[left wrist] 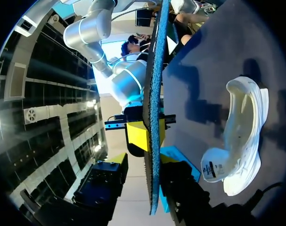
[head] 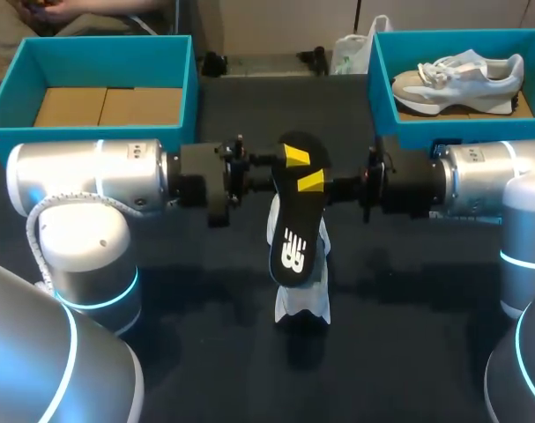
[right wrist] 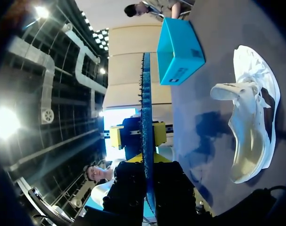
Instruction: Take the shoe out of the shoebox, open the shoe tongue, remove and reinsert the insole, then place the shoe into the shoebox
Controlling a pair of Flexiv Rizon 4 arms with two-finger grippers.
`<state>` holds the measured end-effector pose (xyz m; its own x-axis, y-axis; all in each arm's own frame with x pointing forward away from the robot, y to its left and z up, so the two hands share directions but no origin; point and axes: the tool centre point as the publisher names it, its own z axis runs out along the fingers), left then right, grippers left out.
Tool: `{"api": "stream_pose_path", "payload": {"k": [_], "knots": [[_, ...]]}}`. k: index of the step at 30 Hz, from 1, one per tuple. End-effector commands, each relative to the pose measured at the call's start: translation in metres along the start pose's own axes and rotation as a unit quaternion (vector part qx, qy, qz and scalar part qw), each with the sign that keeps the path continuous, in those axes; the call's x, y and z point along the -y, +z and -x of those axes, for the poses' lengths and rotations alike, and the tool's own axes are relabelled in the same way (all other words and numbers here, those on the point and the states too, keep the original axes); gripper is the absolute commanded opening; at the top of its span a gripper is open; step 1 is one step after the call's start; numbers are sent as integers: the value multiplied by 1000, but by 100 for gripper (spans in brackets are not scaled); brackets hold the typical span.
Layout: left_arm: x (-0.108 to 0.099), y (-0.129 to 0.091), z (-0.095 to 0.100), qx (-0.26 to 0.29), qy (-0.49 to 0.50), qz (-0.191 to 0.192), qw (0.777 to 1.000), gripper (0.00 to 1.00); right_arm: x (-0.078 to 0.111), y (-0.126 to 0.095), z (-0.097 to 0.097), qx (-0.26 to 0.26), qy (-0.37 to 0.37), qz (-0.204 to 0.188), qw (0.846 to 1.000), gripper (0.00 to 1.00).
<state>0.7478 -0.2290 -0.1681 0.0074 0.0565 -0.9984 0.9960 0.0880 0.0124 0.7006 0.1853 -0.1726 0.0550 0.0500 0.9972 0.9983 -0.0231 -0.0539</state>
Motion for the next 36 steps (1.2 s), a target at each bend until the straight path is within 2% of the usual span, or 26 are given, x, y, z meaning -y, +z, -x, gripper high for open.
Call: {"api": "stream_pose_path", "payload": {"k": [1,4,5,8,18,19,20,29,36], "knots": [[1,2,-1,-1,-2,3,1000,29,1,0,0,0,0,1,1000,0],[3,2,-1,-2,-2,2,1000,15,1,0,0,0,-1,0,1000,0],[3,2,-1,-2,-2,2,1000,14,1,0,0,0,-1,0,1000,0],[4,2,-2,-4,-4,3,1000,3,2,0,1,0,-1,0,1000,0],[6,3,-9,-9,-22,0,1000,0,5,-2,1,-1,-2,7,1000,1],[5,2,-10,-10,-21,1,1000,0,6,-3,1,1,-2,11,1000,40],[5,1,-10,-13,-22,2,1000,0,8,-5,1,2,-5,17,1000,100],[7,-14,-11,-28,-54,0,998,0,14,-30,-1,33,-8,48,998,100],[13,-24,-15,-45,-85,1,995,0,14,-53,-3,66,-52,76,994,100]]}}
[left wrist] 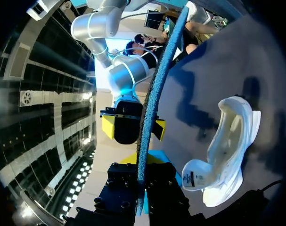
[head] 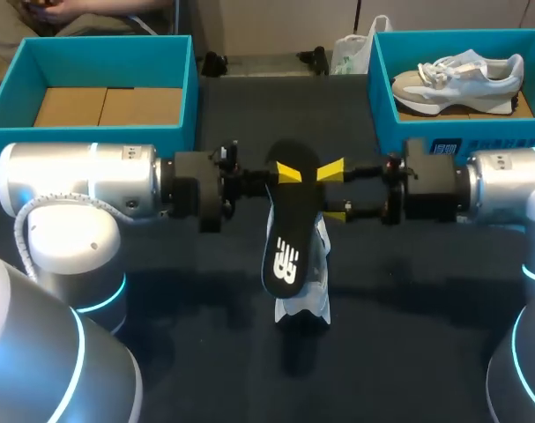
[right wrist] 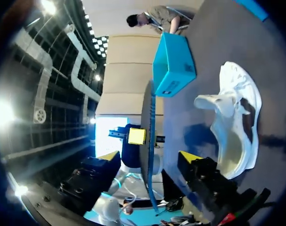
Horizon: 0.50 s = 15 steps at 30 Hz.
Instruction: Take the shoe out of the shoebox, open the shoe tongue, remove and reinsert the insole, then place the shoe into the shoebox
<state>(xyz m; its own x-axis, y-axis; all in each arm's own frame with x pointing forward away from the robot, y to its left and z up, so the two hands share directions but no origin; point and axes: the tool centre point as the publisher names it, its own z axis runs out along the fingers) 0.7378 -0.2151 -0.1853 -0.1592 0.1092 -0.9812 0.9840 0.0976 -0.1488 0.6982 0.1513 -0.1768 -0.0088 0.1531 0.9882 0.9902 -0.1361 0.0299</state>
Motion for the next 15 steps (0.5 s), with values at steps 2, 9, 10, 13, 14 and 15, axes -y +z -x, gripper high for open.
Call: {"api": "stream_pose_path", "payload": {"k": [2,9,10,13,14,15], "knots": [[5,-13,2,-9,-29,4,1000,0,7,-28,-8,34,-47,23,998,100],[10,-21,5,-13,-74,0,997,0,-1,-38,-13,92,-175,0,980,100],[10,-21,5,-12,-80,-1,997,0,-2,-39,-14,90,-196,-3,976,100],[10,-25,6,-8,-110,-5,994,0,-5,-39,-17,98,-276,-14,956,100],[10,-25,6,-8,-115,-8,993,0,-6,-41,-17,97,-295,-12,951,100],[11,-26,6,-8,-126,-12,992,0,-6,-42,-17,91,-325,-17,941,100]]}}
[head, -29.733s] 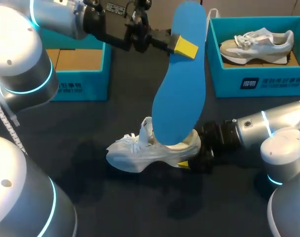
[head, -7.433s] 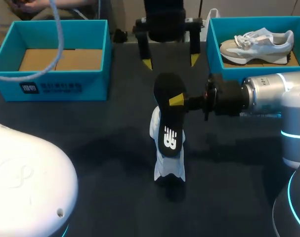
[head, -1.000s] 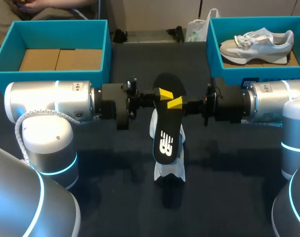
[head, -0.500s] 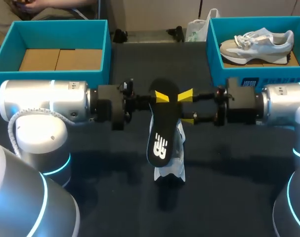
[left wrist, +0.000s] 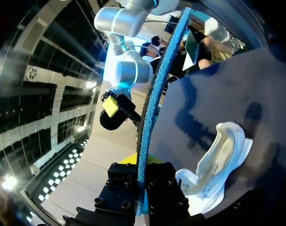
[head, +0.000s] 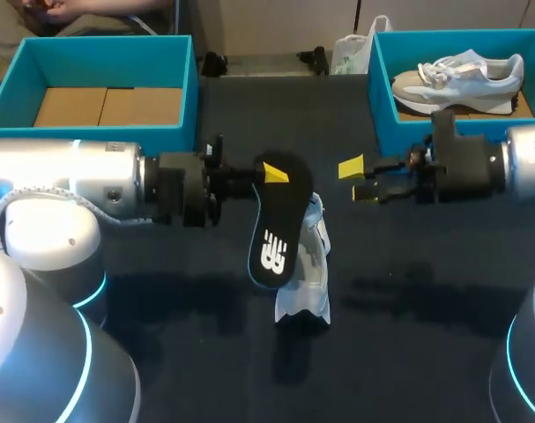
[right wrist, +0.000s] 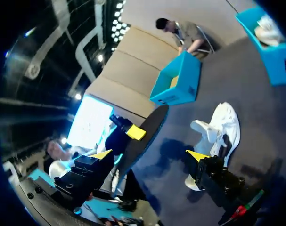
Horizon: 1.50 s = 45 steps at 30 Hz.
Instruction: Take the shoe out of the shoebox, open the shoe tongue, remove and reinsert the insole, then place the shoe into the shoebox
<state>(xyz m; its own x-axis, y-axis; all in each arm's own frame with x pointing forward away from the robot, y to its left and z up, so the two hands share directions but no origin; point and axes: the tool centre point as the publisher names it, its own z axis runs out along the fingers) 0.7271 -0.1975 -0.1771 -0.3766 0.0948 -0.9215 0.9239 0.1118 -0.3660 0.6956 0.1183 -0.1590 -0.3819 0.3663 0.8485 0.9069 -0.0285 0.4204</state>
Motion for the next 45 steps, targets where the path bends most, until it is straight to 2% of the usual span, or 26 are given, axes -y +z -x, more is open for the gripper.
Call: {"api": "stream_pose_path", "payload": {"k": [1,5,20,21,22,24,26,29,32,33,34,35,36,45], "knots": [[2,-7,1,-3,-21,-9,1000,0,-5,-8,-2,-13,-156,-10,988,100],[6,-9,3,-2,-38,-20,999,0,-5,-8,-2,-13,-156,-10,988,100],[6,-9,3,-2,-38,-20,999,0,-5,-8,-2,-13,-156,-10,988,100],[6,-9,3,-2,-38,-20,999,0,-5,-8,1,11,-148,-27,989,100],[6,-9,3,-2,-38,-20,999,0,-5,-12,2,38,-182,-15,982,100],[7,-9,3,-12,-44,-23,999,0,-4,-16,2,66,-216,-35,973,100],[10,-10,3,-10,-58,-31,998,0,-4,-20,2,68,-248,-39,966,100],[17,-14,5,-18,-96,-44,994,0,-4,-30,3,97,-302,-58,947,100],[24,-17,7,-29,-128,-53,990,0,-5,-35,1,98,-366,-70,923,100],[26,-18,7,-30,-143,-58,988,0,-5,-36,3,80,-385,-77,916,100],[27,-18,7,-32,-145,-59,987,0,-5,-37,3,77,-388,-79,915,100],[29,-18,8,-37,-150,-60,986,0,-6,-38,7,94,-366,-92,921,100],[31,-19,8,-40,-163,-66,984,0,-7,-39,10,72,-357,-109,925,100],[44,-22,7,-47,-241,-78,966,0,-7,-39,10,72,-357,-109,925,100]]}}
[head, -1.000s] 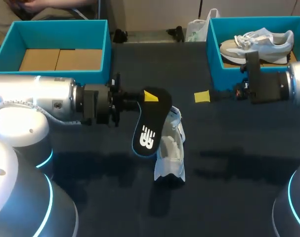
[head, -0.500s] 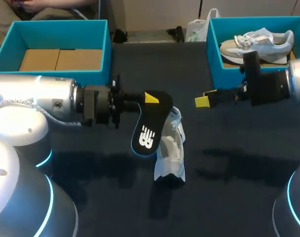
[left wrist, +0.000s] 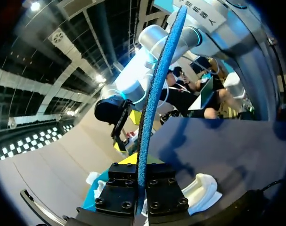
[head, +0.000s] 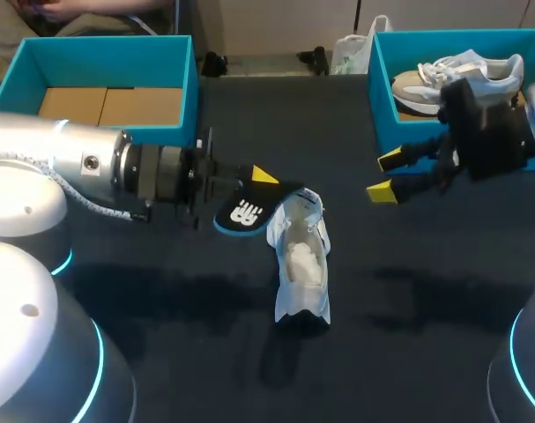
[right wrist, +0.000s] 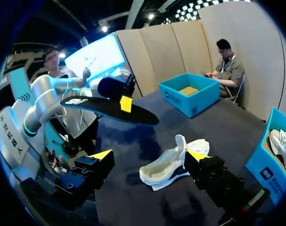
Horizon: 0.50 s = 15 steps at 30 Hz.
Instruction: Take the shoe out of the shoebox, open the shoe tongue, remove and reinsert the insole, then place the shoe into the shoebox
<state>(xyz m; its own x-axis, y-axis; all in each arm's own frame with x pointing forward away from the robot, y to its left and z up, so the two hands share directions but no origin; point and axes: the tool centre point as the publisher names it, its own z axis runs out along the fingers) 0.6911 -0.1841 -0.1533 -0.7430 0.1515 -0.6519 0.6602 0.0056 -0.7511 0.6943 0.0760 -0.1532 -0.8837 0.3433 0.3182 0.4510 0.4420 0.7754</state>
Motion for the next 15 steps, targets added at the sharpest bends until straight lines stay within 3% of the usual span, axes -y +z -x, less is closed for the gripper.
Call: {"api": "stream_pose_path", "payload": {"k": [1,15], "knots": [[4,-2,-3,-6,-26,2,1000,0,-3,2,3,-2,1,-6,1000,100],[13,1,-25,6,-159,-35,987,0,-3,2,3,-2,1,-6,1000,100]]}}
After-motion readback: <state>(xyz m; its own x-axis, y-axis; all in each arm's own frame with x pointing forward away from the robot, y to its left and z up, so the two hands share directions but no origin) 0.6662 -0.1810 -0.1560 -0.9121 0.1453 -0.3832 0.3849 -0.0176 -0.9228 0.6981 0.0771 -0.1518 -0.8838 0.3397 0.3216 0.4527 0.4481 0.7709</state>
